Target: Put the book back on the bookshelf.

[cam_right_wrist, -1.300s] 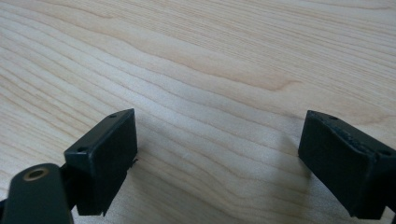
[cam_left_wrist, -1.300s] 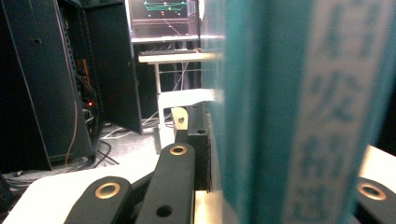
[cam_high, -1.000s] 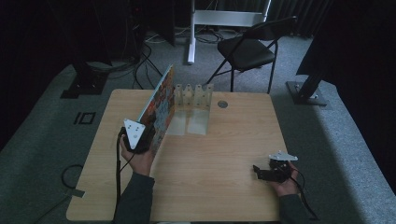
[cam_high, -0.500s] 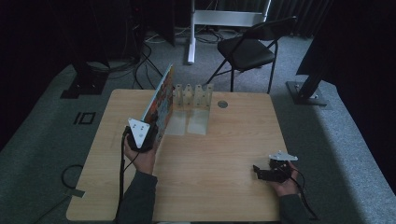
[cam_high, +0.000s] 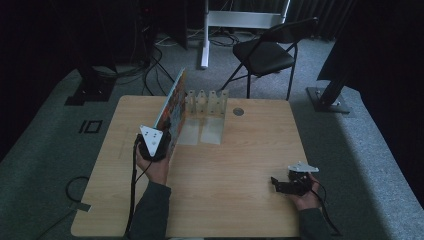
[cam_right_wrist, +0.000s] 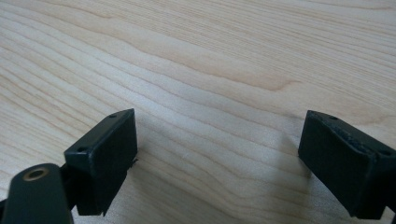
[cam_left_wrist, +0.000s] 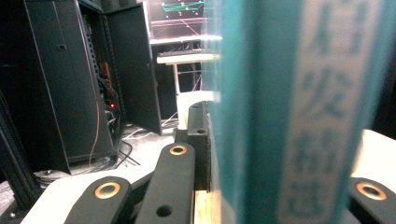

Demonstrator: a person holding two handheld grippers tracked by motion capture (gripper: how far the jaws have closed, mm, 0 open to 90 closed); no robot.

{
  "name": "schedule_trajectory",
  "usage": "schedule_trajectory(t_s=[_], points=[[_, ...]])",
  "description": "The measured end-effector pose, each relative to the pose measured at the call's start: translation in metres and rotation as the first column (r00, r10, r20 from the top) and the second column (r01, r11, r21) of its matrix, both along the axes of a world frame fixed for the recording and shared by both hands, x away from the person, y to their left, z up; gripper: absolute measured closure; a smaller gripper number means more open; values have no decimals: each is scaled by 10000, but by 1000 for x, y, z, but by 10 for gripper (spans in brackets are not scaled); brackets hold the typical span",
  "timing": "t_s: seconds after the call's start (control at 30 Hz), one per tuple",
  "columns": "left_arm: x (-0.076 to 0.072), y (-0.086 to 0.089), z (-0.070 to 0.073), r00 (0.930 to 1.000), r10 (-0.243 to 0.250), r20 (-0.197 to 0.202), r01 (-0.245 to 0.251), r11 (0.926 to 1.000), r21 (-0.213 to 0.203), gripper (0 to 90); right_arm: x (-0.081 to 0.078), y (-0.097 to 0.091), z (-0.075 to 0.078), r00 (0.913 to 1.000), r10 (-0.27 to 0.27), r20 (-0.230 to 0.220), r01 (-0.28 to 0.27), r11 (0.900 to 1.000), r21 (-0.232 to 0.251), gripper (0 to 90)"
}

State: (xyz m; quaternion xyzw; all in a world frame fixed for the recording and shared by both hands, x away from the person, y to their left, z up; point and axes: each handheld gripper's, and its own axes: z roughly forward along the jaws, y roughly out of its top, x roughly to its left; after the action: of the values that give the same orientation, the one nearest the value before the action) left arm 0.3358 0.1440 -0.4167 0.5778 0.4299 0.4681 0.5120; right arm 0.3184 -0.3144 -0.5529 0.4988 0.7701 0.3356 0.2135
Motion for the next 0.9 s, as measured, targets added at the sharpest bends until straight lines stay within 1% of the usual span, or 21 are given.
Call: schedule_trajectory(t_s=[0.17, 0.5, 0.9], points=[[4, -4, -3, 9998, 180, -55, -179, 9998, 121, 808, 0, 0, 0, 10000, -3, -7, 3, 10000, 0, 115], [7, -7, -7, 9995, 312, -43, -311, 9994, 133, 807, 0, 0, 0, 10000, 9, 9, -9, 10000, -17, 114], [10, -8, -11, 9986, 520, -12, -520, 9986, -109, 807, 0, 0, 0, 10000, 12, 11, -12, 10000, -24, 114]])
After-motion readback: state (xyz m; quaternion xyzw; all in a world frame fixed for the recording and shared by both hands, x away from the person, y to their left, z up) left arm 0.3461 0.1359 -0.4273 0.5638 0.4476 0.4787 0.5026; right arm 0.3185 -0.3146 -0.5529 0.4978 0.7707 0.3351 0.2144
